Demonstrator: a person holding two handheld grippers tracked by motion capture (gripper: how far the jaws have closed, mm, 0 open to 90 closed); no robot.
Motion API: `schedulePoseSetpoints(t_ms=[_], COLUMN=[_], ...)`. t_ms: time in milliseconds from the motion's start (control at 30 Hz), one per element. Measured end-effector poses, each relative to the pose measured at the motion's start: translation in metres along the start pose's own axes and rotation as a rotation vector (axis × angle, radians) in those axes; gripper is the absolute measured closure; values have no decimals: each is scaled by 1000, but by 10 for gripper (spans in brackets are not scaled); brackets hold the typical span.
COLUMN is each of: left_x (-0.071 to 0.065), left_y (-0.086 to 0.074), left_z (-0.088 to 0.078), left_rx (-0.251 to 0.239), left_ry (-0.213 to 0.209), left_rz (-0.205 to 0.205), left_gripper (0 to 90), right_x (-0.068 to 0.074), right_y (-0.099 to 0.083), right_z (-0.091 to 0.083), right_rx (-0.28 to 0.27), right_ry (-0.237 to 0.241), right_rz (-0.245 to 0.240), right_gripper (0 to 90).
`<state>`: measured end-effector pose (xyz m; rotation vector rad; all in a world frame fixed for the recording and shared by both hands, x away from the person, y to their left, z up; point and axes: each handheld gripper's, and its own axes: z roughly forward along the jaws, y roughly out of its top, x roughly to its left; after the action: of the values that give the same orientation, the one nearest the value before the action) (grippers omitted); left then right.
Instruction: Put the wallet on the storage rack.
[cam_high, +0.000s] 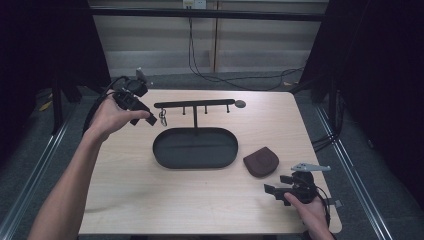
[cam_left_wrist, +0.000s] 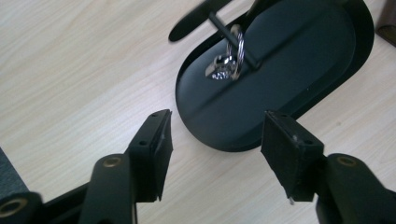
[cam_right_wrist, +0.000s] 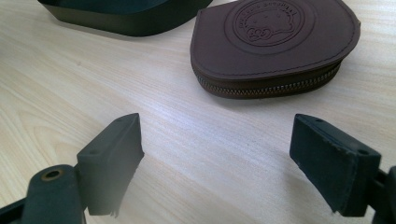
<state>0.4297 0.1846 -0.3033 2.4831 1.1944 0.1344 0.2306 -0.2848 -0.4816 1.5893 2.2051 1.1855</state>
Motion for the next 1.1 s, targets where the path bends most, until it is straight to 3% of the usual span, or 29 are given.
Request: schedulePoseSetpoints(t_ms=[233, 333, 400, 467, 533, 567, 600, 633, 700, 800, 1100], left_x=[10, 11, 12, 16, 16, 20, 20, 22, 24, 27, 26], left_y=[-25, -31, -38, -49, -53, -60, -60, -68, -75, -86, -125], left_z=[0, -1, -1, 3, 5, 8, 8, 10, 13, 18, 31], left_rx=[-69, -87, -107, -144, -155, -178, -178, -214, -233, -248, -325], left_ry=[-1, -16, -4, -27, -23, -56, -56, -56, -67, -90, -28], left_rz=[-44, -34, -31, -49, -57, -70, -70, -104, -122, -116, -158], left_gripper=[334, 308, 295, 276, 254, 224, 236, 254, 224, 198, 173], right_x=[0, 0, -1, -1, -2, -2, -2, -3, -4, -4, -4], right_y=[0, 0, 0, 2, 2, 2, 2, 2, 2, 2, 2], right_z=[-1, -1, 0, 1, 1, 1, 1, -1, -1, -1, -1], right_rx=[-5, -6, -7, -2, -6, -10, -10, -21, -25, -22, -13], right_ry=[-2, -3, -7, -7, -9, -14, -14, -15, -16, -14, -3], right_rz=[-3, -3, 3, 9, 6, 10, 10, 14, 16, 15, 16], right_gripper=[166, 166, 166, 166, 166, 166, 166, 166, 166, 167, 183])
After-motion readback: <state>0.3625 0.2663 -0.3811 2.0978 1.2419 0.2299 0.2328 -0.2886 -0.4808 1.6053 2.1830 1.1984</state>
